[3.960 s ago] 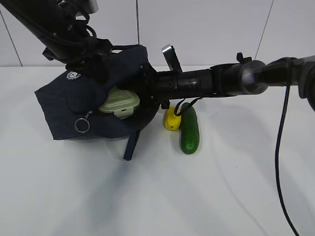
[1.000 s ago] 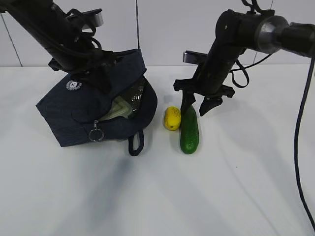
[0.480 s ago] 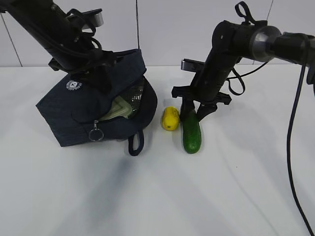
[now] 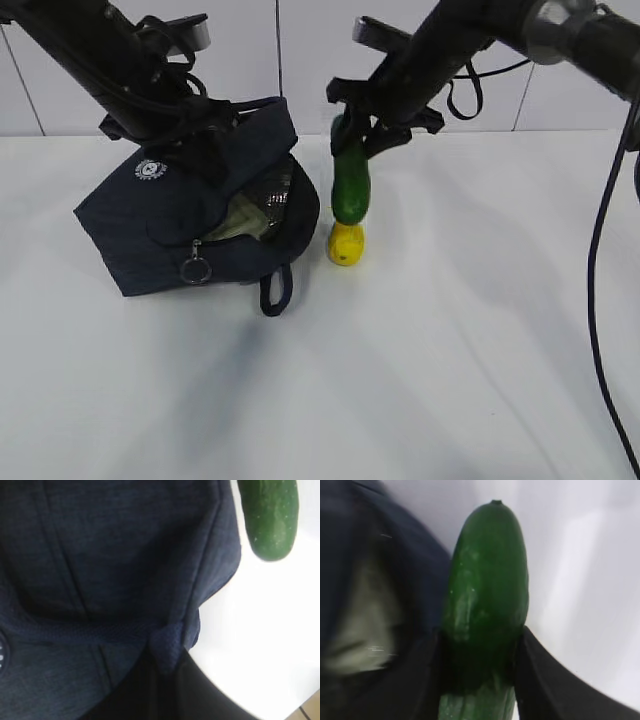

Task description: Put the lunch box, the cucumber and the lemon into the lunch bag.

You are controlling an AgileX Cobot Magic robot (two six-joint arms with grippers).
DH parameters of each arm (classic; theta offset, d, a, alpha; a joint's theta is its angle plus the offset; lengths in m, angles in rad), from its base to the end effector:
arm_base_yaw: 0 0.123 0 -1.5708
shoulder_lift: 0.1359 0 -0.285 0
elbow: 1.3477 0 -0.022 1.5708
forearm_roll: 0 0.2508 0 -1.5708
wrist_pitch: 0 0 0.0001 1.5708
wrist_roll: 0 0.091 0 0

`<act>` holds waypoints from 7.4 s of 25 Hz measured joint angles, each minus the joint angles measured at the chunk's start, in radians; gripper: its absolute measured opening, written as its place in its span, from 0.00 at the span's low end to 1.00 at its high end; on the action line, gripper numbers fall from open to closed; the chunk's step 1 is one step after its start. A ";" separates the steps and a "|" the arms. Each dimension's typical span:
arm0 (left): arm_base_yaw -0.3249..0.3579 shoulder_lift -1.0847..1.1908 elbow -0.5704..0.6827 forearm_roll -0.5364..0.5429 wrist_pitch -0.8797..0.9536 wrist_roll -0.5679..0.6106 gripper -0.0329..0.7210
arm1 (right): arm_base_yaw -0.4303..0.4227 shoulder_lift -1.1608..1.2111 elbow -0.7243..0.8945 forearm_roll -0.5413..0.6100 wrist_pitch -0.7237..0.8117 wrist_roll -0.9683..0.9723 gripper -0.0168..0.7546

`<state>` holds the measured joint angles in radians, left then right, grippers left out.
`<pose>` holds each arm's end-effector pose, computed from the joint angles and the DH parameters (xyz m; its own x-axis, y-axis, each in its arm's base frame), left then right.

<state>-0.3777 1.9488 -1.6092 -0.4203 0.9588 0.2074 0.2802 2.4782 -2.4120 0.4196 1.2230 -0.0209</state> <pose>0.3810 -0.1839 0.2509 -0.8748 0.3025 -0.3783 0.4314 0.8419 -0.3242 0.4988 0.1798 0.2162 -0.9297 -0.1430 -0.3394 -0.2803 0.8725 0.4003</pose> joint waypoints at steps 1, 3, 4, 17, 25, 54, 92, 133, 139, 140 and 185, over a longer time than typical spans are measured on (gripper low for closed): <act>0.000 0.000 -0.005 0.000 -0.002 0.000 0.04 | 0.000 -0.002 -0.017 0.038 0.000 -0.010 0.39; 0.000 0.000 -0.031 0.000 -0.012 0.000 0.04 | 0.000 -0.002 -0.028 0.135 0.002 -0.048 0.39; 0.000 0.000 -0.050 0.000 -0.012 0.000 0.04 | 0.000 -0.002 -0.028 0.177 0.004 -0.066 0.39; 0.000 0.000 -0.144 0.008 0.027 0.000 0.04 | 0.002 0.172 -0.028 0.695 0.013 -0.232 0.39; 0.000 0.000 -0.144 0.011 0.034 0.000 0.04 | 0.002 0.199 -0.028 0.863 -0.071 -0.305 0.39; 0.000 0.000 -0.144 0.020 0.034 -0.013 0.04 | -0.043 0.199 -0.082 0.801 -0.019 -0.307 0.70; 0.010 0.000 -0.144 0.058 0.012 -0.013 0.04 | 0.079 -0.350 -0.288 -0.162 0.046 -0.027 0.57; 0.010 0.000 -0.144 0.059 0.012 -0.013 0.04 | 0.084 -1.220 1.251 -0.053 -0.379 -0.172 0.55; 0.010 0.000 -0.144 0.059 0.012 -0.013 0.04 | 0.084 -1.149 1.370 0.056 -0.448 -0.185 0.55; 0.010 0.000 -0.144 0.059 0.012 -0.013 0.04 | 0.084 -1.129 1.370 0.071 -0.464 -0.193 0.55; 0.010 0.000 -0.146 0.055 0.013 -0.013 0.04 | 0.084 -0.416 1.037 0.353 -0.784 -0.357 0.73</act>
<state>-0.3673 1.9488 -1.7548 -0.3651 0.9722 0.1946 0.3639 2.0620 -1.3750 0.7721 0.4385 -0.3778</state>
